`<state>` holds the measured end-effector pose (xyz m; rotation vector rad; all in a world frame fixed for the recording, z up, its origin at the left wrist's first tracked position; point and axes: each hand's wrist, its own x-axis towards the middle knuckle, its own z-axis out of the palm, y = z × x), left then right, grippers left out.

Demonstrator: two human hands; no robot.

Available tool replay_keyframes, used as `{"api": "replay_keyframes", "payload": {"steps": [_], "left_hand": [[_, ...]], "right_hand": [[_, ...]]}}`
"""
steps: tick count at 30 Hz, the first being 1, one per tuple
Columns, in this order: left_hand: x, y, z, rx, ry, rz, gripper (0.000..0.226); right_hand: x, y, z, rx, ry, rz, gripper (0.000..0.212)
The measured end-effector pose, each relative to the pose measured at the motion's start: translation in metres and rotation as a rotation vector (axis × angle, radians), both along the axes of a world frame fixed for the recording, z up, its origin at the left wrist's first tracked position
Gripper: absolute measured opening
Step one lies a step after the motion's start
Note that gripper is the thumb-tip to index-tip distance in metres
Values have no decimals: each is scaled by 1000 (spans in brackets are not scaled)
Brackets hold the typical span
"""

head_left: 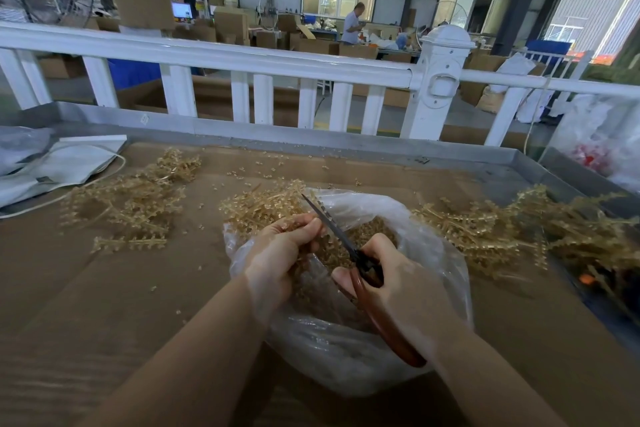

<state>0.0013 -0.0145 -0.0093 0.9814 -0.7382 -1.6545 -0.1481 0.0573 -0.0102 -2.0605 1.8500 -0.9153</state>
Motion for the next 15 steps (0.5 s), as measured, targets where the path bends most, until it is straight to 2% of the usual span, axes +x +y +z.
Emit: {"api": "replay_keyframes", "payload": {"steps": [15], "left_hand": [[1,-3,-2,-9,-12,-44,14]], "right_hand": [[5,1,3,-19,35,-10,32]]}}
